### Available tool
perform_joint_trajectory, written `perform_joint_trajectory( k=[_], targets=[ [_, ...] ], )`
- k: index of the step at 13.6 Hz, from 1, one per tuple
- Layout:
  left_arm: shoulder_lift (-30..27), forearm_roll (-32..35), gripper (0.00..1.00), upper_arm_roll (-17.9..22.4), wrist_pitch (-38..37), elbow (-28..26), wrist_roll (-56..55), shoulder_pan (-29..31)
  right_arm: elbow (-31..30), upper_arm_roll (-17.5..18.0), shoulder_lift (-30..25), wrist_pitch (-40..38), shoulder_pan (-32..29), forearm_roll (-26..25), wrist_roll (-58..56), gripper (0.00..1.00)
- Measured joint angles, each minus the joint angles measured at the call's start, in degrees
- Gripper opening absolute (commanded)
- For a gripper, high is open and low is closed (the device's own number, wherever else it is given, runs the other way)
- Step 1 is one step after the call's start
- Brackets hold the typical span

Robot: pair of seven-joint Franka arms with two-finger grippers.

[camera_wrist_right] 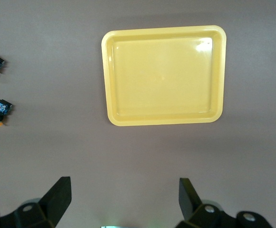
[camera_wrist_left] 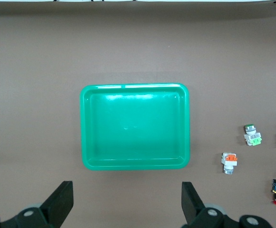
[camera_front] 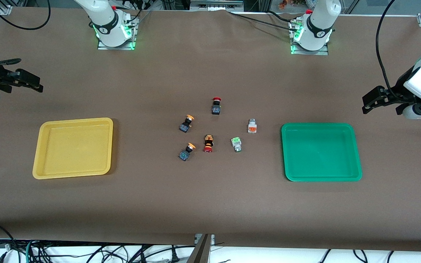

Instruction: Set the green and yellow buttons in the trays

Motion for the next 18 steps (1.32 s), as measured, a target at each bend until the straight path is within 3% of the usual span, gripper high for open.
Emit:
perform_joint_trajectory(
  k=[13, 18],
  targets=[
    [0.0, 0.0, 1.00, 0.0, -0.1, 0.0, 0.0, 0.0, 0.3, 0.0, 0.8, 0.1, 0.1, 0.0, 0.0, 1.00],
    [0.3, -0.3, 1.00, 0.2, -1.4, 0.0, 0.0, 0.3, 0.4, 0.5, 3.8, 1.5, 0.7, 0.0, 0.0, 1.00]
  ],
)
